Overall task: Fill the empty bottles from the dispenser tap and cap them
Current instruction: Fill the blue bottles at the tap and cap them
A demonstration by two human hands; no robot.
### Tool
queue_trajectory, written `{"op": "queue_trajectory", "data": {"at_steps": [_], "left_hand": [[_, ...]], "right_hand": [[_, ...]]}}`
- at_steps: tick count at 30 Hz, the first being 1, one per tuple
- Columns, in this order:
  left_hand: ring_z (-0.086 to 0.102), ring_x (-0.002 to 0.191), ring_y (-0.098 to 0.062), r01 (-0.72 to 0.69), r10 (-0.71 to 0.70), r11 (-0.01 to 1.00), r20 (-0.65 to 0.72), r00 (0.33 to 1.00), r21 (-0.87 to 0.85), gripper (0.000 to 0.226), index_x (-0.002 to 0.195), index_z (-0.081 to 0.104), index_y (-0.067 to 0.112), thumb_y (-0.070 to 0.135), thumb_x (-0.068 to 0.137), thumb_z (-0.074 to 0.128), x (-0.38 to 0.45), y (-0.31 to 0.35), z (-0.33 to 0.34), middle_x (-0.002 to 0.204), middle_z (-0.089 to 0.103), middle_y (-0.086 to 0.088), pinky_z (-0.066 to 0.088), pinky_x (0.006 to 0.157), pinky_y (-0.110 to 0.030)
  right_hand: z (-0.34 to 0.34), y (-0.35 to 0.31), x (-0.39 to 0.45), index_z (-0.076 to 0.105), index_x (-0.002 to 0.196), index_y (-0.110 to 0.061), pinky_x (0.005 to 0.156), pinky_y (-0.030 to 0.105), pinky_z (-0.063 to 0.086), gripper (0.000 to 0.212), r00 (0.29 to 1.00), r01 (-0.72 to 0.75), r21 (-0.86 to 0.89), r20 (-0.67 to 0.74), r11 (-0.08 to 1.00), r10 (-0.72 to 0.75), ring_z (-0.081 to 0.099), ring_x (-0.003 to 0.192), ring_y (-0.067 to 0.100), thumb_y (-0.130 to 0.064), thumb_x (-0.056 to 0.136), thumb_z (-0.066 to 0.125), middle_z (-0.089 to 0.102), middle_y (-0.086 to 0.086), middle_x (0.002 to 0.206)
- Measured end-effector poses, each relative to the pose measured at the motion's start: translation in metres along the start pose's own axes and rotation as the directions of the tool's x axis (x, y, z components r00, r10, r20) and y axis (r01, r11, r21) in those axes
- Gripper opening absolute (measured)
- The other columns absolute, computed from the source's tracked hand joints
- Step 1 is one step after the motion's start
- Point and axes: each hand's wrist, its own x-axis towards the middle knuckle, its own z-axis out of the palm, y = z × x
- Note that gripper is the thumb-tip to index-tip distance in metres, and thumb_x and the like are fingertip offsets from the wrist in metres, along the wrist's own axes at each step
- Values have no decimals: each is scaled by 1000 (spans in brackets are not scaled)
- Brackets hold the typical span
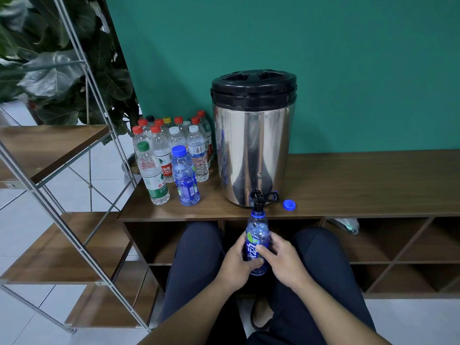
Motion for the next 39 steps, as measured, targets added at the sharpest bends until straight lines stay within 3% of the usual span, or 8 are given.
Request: {"op": "queue_trajectory", "data": {"at_steps": [7, 39], "left_hand": [[72, 129, -16, 1, -1, 1000, -2, 1000, -1, 80, 158, 55, 28, -6, 91, 81, 0, 0, 0, 137, 77, 4, 55, 117, -40], [72, 128, -14, -12, 12, 1000, 7, 1000, 1, 77, 157, 56, 28, -7, 93, 80, -1, 2, 0, 136, 77, 5, 55, 114, -33]], "right_hand": [[0, 1, 1, 74, 134, -30, 111, 55, 58, 33, 1000, 11, -1, 15, 1000, -11, 78, 119, 19, -14, 105, 76, 83, -3, 124], [-1, 4, 2, 75, 132, -28, 109, 55, 59, 31, 1000, 21, -14, 4, 1000, -21, 79, 117, 19, -14, 104, 76, 83, -1, 123]]}}
